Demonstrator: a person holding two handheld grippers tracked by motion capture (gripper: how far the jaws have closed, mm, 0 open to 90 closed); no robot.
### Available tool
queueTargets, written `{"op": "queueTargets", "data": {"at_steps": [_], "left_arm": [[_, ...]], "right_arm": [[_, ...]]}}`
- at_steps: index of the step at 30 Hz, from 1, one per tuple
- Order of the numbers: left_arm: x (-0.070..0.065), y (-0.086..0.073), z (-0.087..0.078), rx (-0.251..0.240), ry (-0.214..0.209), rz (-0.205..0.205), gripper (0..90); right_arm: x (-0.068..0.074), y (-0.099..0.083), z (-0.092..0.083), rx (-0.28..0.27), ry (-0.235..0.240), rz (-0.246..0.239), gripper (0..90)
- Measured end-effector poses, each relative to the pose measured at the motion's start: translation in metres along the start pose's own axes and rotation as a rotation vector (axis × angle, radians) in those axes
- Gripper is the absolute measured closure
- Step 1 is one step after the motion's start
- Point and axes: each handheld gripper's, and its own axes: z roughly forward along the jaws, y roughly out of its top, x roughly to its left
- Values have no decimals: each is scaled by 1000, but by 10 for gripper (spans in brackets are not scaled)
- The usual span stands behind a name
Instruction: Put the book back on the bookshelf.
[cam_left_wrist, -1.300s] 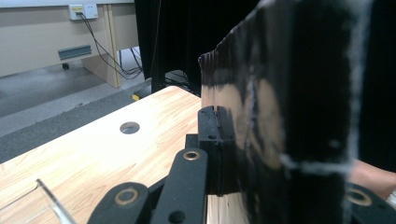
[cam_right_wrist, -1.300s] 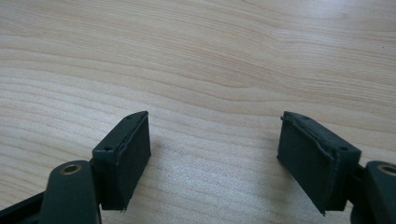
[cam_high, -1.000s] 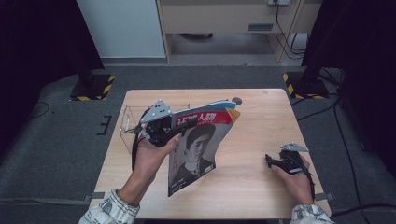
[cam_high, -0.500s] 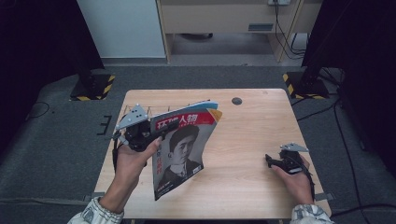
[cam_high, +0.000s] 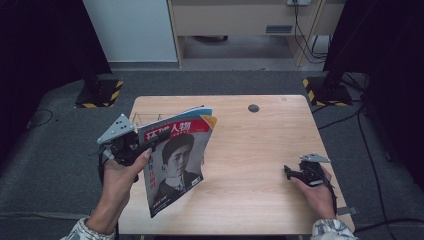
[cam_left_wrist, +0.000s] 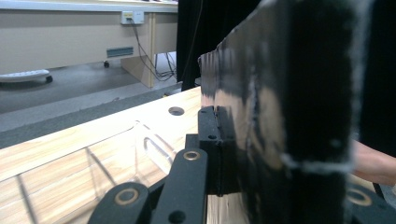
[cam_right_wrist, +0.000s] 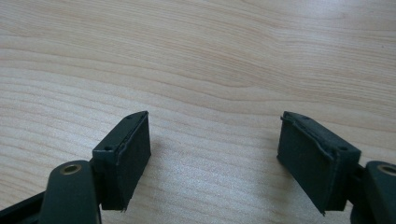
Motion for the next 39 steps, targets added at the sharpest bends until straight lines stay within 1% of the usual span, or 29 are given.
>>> {"op": "queueTargets", "data": {"at_steps": [3,11,26,32,39], "left_arm": [[4,-1,-6,0,18,3,870],[10,-4,-14,2,33,-3,870],[23,-11,-35,-15,66,-24,870],[26,-11,-44,-13,86,-19,870],[29,-13,-53,-21,93,-21,870]], "right_arm": [[0,0,0,0,0,0,254],[0,0,0,0,0,0,254],[0,0,0,1,0,-1,253],[0,0,0,1,0,-1,253],[0,0,0,1,0,0,253]]}}
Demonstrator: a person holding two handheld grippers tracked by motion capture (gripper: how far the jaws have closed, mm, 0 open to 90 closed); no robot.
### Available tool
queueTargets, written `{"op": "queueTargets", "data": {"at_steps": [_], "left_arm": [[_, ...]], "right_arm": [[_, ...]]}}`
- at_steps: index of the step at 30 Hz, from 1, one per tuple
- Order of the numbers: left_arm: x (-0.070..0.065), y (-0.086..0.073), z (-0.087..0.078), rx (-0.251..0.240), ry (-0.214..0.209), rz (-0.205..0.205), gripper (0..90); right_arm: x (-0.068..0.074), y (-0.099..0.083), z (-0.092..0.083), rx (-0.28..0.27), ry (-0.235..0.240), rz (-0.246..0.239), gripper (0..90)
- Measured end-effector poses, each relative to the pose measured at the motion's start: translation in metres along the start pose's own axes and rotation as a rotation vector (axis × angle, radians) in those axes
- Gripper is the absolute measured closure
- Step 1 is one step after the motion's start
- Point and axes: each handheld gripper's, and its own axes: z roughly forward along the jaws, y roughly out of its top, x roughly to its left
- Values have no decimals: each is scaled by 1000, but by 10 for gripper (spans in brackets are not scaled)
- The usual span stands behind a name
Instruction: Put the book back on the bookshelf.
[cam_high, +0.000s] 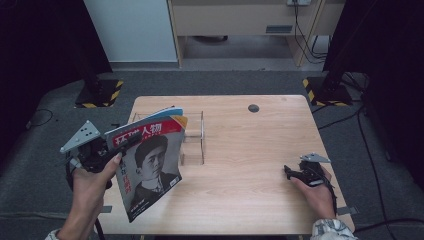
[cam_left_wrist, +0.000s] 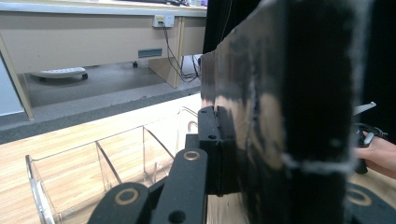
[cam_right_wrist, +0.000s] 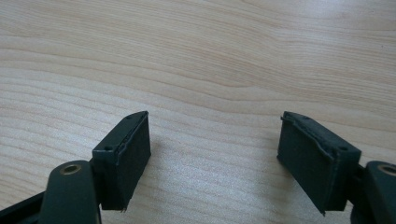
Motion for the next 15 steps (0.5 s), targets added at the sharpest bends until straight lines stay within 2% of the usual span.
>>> {"op": "queueTargets", "data": {"at_steps": [15], "left_arm": [[13,-4,-16,-5,38,-13,870]], "right_arm": [[0,0,0,0,0,0,253]]}}
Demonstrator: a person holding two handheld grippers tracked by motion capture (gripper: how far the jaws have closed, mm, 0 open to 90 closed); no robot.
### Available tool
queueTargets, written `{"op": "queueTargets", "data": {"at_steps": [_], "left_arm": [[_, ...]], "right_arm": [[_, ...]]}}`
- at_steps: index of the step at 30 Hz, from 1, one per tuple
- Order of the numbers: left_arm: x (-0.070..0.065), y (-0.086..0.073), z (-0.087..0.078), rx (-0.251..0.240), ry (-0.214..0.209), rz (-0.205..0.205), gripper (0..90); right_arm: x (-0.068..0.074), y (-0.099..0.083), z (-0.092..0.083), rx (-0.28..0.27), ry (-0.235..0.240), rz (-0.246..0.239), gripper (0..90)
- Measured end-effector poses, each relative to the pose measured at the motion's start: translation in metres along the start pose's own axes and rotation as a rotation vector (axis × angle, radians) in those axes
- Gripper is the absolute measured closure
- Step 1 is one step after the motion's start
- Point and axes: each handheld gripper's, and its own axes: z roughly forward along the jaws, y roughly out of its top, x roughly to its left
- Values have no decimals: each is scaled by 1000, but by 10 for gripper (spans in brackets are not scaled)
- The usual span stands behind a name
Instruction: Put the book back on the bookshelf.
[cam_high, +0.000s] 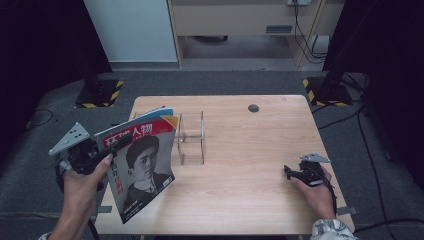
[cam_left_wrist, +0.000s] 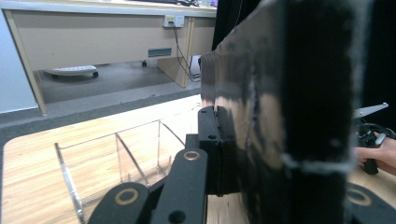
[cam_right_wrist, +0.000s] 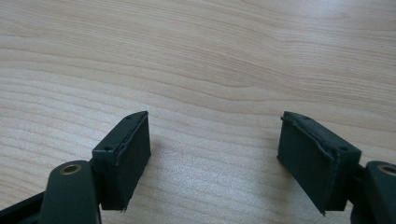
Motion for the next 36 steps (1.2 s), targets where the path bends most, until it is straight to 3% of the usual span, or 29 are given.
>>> {"op": "queueTargets", "data": {"at_steps": [17,36], "left_arm": [[19,0,-29,-15,58,-4,870],[30,2,-38,-40,97,-19,870]], "right_arm": [[0,0,0,0,0,0,253],[0,0,0,0,-1,0,253]]}}
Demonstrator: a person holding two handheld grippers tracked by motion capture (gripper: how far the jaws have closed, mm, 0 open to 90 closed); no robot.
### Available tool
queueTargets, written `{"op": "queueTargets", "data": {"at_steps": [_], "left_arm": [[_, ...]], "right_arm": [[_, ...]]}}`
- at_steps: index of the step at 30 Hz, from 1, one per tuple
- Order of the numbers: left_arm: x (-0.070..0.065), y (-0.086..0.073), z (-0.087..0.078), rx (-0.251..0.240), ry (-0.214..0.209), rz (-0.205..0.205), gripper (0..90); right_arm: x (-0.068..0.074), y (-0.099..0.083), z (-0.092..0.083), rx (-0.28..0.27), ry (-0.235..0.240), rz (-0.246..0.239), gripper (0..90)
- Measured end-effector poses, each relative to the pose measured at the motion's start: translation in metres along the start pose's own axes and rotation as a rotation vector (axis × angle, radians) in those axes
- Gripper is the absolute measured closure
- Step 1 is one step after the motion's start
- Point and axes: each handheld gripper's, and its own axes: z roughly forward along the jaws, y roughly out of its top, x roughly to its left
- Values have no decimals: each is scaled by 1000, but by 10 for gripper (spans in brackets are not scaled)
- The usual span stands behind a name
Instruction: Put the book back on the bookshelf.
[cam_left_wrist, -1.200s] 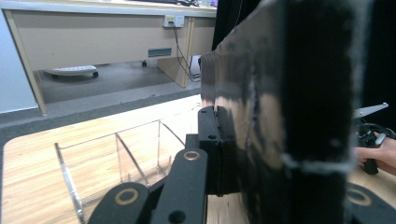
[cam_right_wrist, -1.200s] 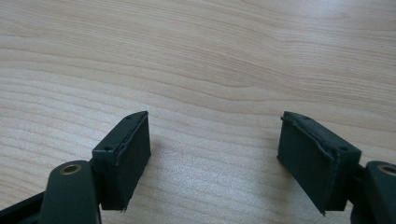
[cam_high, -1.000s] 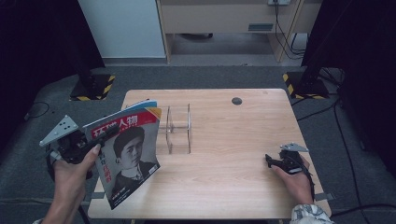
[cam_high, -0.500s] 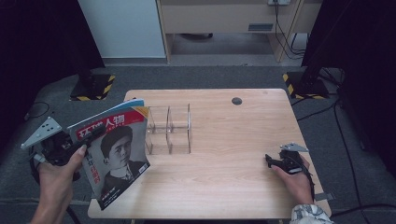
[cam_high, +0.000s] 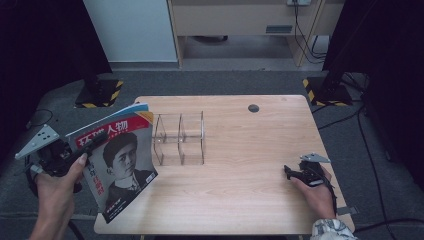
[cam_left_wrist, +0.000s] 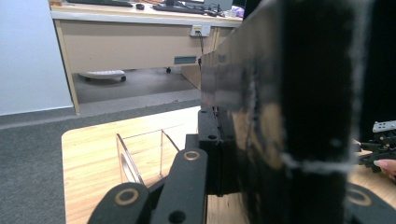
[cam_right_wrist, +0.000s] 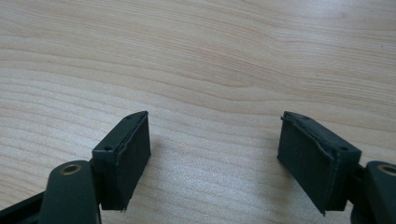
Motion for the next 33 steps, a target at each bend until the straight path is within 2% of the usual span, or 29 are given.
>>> {"op": "queueTargets", "data": {"at_steps": [12,19,25,33], "left_arm": [[2,9,2,-4,39,15,870],[6,12,13,-6,68,32,870],[15,11,26,-29,89,22,870],[28,9,34,-73,115,9,870]], "right_arm": [[0,0,0,0,0,0,253],[0,0,0,0,0,0,253],[0,0,0,0,0,2,253],[0,0,0,-1,0,2,253]]}}
